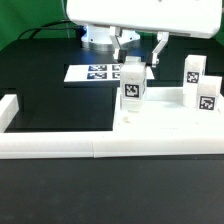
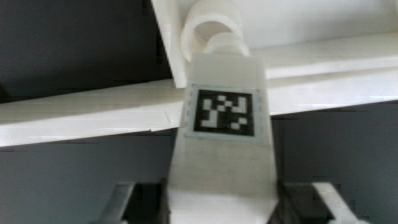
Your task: Assemble square table
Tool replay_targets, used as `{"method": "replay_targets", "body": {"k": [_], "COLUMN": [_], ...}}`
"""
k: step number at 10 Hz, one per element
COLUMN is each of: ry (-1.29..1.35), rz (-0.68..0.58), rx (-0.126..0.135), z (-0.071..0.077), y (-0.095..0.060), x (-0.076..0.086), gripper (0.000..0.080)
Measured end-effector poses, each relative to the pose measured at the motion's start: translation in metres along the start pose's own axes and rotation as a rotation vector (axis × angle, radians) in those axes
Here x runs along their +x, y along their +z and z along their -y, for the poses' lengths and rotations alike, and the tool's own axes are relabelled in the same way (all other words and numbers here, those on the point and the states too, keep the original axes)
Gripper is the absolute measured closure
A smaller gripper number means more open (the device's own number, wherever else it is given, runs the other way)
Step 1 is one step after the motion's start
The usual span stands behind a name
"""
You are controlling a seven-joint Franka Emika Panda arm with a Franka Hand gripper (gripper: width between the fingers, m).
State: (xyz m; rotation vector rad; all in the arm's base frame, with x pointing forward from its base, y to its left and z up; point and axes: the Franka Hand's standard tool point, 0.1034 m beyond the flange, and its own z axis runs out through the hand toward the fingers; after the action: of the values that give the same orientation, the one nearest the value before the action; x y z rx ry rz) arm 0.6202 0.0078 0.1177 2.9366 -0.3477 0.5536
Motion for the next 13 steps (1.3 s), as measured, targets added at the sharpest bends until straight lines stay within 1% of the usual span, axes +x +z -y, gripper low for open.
{"method": "replay_targets", "body": {"k": [9,11,12,13], "ry": [-0.022,-0.017,-0.022,-0.025], "rz": [-0.015,-0.019,-0.017,-0.017], "rx": [0.009,0.0,-0.003,-0.003], "z": [-0.005,-0.027,-0.03,-0.03], "y": [0.0,0.0,0.001,0.001], "x": [-0.001,0.006,0.006,0.006], "gripper": [0.0512,0.0512,0.0512,0.0512]}}
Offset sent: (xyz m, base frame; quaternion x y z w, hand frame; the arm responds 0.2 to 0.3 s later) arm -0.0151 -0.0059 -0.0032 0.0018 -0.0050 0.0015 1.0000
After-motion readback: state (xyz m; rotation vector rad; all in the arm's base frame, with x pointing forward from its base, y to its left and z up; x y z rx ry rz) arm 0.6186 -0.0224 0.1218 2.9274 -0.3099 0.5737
